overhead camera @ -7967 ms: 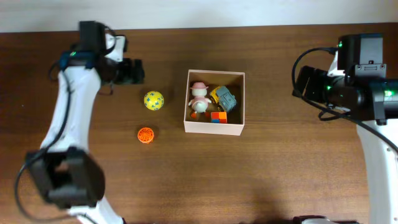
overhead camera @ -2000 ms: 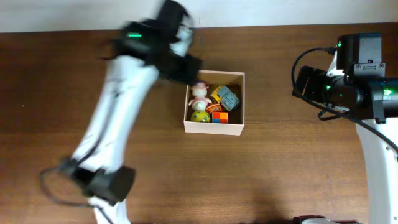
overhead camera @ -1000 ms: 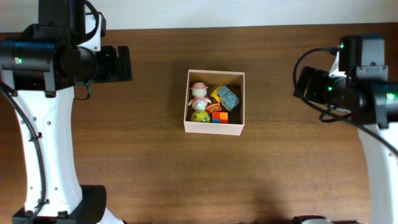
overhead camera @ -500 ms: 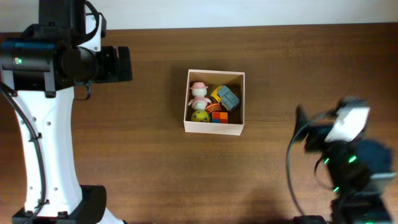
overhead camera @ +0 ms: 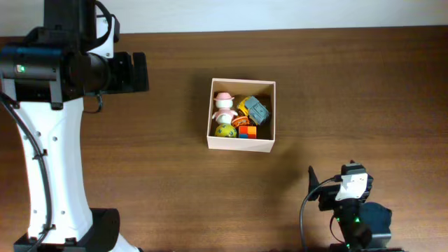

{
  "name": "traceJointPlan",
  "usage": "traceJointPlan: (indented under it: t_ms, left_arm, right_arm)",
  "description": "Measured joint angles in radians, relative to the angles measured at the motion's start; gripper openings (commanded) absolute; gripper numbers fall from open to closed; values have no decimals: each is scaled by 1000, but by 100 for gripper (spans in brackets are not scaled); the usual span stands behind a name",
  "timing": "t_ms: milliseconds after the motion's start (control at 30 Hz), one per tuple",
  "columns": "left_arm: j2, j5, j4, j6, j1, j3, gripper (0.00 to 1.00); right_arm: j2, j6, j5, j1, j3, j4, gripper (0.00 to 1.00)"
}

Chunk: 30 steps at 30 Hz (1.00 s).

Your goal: Pack container

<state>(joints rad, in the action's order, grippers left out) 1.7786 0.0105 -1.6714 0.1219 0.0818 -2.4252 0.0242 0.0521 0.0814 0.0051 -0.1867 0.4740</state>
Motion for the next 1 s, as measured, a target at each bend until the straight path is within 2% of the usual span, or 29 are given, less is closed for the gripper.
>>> traceJointPlan:
  t_ms: [200, 1000]
  left_arm:
    - [0, 0, 0, 0, 0, 0, 99]
    - [0, 0, 0, 0, 0, 0, 99]
  right_arm:
    - [-10, -18, 8, 0, 47, -5, 99]
    - [-10, -27, 12, 0, 47, -5, 99]
